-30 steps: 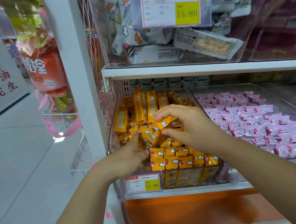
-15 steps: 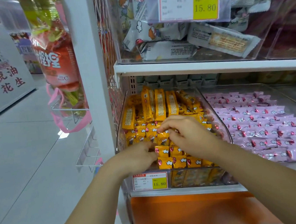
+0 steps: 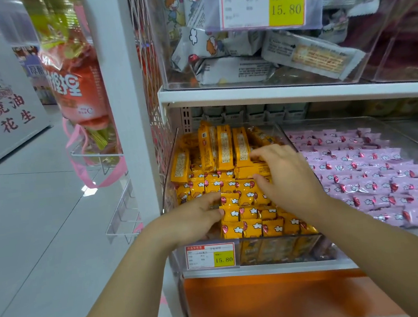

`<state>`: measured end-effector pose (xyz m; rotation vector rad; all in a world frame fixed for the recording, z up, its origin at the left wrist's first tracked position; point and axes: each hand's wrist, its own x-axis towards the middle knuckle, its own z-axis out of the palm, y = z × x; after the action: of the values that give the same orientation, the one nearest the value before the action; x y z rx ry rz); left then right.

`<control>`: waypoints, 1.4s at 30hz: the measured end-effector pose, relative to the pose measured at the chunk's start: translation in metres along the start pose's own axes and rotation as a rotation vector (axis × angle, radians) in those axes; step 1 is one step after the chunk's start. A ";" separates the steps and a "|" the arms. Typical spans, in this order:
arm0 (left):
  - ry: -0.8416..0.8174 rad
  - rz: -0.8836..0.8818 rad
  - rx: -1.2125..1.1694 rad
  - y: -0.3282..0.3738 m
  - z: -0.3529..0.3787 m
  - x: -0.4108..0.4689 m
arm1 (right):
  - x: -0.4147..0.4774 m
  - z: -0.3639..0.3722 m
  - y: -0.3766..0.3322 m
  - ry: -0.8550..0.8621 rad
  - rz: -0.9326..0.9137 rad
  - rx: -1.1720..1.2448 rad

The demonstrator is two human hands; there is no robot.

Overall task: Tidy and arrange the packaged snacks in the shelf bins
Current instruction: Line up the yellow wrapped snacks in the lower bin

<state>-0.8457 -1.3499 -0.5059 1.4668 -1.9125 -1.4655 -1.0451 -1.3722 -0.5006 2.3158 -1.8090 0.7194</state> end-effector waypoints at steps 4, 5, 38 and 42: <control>0.004 0.013 0.009 0.002 0.001 -0.001 | 0.009 0.000 0.006 -0.159 0.057 -0.290; 0.002 0.007 0.013 0.002 0.001 -0.001 | 0.010 0.000 0.006 -0.149 0.037 -0.310; 0.213 0.066 -0.245 0.004 -0.019 -0.032 | -0.007 -0.026 -0.041 -0.100 0.078 0.674; 0.189 0.095 -0.145 -0.005 -0.023 -0.044 | -0.014 -0.012 -0.056 -0.117 -0.026 0.619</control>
<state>-0.8073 -1.3241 -0.4868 1.3769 -1.7026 -1.3415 -0.9988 -1.3392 -0.4853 2.7884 -1.7806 1.3214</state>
